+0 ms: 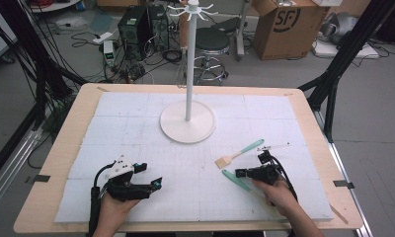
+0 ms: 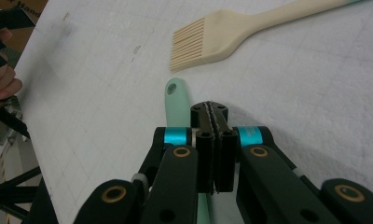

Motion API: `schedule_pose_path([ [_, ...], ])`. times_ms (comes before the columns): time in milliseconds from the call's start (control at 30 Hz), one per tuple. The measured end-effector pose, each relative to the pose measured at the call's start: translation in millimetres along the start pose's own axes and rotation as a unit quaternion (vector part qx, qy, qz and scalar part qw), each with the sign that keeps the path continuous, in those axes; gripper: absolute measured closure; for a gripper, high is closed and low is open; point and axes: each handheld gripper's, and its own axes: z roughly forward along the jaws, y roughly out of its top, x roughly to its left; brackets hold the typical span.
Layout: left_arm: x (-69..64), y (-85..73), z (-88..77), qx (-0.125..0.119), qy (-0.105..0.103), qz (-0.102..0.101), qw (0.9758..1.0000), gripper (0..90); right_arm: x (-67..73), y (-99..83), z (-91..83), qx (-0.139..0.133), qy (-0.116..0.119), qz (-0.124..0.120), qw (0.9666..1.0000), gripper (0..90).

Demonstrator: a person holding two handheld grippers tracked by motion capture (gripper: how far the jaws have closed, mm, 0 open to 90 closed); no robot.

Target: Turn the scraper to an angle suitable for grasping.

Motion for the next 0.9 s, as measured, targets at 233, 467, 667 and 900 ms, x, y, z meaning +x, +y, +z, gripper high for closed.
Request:
schedule_pose_path([
  [233,-0.5,0.0,0.8,0.001,-0.001,0.000,1.0000,21.0,4.1,-0.1,2.4,0.008,0.002,-0.008,0.9999,89.9],
  [467,0.1,-0.1,-0.4,0.000,0.000,-0.002,1.0000,21.0,5.5,-0.5,2.3,0.002,0.002,-0.022,0.9998,78.8],
  [667,1.1,-0.6,0.9,0.002,-0.001,-0.001,1.0000,21.0,5.4,-1.8,-14.1,-0.040,0.001,-0.021,0.9990,50.6],
  [900,2.2,-0.5,-1.5,-0.001,0.002,-0.004,1.0000,21.0,9.1,-9.6,-28.4,-0.058,0.016,-0.037,0.9975,49.0],
])
